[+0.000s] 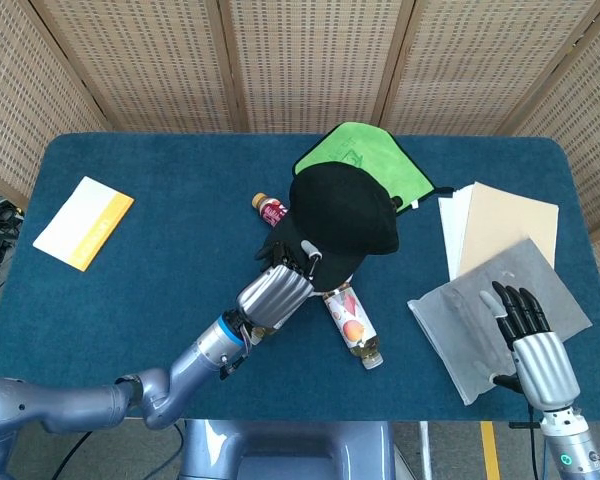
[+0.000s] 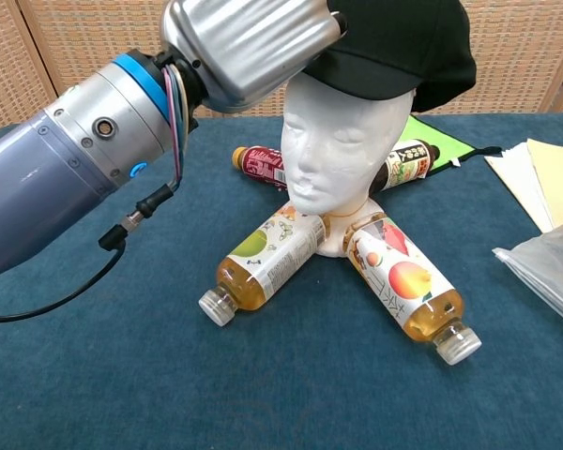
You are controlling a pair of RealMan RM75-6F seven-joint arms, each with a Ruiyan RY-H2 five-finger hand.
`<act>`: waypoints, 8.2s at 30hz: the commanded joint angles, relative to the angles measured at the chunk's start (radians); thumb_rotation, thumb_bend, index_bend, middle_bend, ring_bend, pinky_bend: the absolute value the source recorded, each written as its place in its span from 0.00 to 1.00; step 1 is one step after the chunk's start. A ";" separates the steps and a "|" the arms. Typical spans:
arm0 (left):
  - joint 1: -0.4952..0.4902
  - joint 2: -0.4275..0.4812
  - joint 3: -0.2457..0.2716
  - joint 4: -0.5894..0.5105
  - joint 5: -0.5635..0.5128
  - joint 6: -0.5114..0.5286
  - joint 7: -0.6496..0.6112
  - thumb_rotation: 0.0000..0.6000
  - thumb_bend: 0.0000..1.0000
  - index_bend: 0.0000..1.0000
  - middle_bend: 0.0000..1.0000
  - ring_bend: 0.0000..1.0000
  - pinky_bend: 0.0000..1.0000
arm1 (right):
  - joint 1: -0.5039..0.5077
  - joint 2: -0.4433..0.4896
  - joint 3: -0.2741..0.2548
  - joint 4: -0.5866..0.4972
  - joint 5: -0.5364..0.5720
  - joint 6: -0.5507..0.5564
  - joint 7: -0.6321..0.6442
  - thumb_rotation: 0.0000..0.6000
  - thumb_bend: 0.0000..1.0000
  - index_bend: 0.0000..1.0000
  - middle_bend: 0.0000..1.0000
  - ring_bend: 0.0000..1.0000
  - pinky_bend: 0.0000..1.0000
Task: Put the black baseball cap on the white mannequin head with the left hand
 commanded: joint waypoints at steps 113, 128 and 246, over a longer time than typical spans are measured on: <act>0.077 -0.134 -0.090 -0.004 -0.059 0.096 -0.008 1.00 0.93 0.74 0.99 0.96 0.89 | -0.002 -0.006 0.001 -0.002 -0.006 0.005 -0.017 1.00 0.05 0.02 0.00 0.00 0.00; 0.069 -0.116 -0.124 -0.086 -0.098 0.097 0.044 1.00 1.00 0.77 1.00 1.00 0.93 | -0.001 -0.007 0.000 -0.003 -0.009 0.005 -0.021 1.00 0.05 0.02 0.00 0.00 0.00; 0.655 0.338 0.389 -0.393 -0.129 0.489 -0.694 1.00 0.00 0.00 0.00 0.00 0.00 | -0.003 -0.010 -0.002 -0.012 0.002 -0.015 -0.104 1.00 0.05 0.00 0.00 0.00 0.00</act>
